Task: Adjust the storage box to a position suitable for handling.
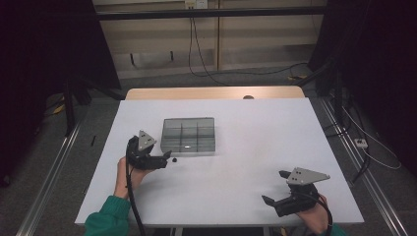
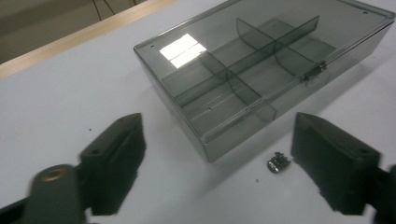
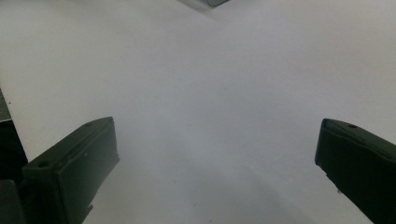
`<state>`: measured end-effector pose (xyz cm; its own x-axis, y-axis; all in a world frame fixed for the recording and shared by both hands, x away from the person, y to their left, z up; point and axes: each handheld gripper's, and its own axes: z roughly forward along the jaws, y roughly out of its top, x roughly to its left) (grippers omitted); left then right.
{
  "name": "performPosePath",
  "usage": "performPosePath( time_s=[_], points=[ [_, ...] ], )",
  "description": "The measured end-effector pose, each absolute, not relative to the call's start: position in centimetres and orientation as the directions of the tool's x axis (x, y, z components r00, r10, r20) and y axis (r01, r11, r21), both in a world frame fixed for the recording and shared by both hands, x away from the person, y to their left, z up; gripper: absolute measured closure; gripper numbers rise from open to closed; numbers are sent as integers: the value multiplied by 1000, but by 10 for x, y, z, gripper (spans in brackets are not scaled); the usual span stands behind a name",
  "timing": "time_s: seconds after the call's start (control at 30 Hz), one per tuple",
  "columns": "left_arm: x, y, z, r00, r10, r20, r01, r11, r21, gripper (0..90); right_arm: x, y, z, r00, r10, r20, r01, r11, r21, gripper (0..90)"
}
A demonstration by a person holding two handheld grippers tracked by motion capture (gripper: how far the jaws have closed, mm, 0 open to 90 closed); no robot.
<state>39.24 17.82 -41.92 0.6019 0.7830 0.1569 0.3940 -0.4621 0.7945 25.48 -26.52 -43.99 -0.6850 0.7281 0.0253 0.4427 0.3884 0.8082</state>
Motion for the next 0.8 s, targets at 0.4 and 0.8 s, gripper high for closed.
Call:
performPosePath(
  time_s=[0.4,0.8],
  points=[
    [410,181,-417,562,816,133,411,-415,811,521,255,-266,-440,-685,727,35,448,384,807,0],
    [427,180,-419,518,843,143,423,-397,815,783,255,-266,-440,-684,728,40,450,378,809,0]
  ],
)
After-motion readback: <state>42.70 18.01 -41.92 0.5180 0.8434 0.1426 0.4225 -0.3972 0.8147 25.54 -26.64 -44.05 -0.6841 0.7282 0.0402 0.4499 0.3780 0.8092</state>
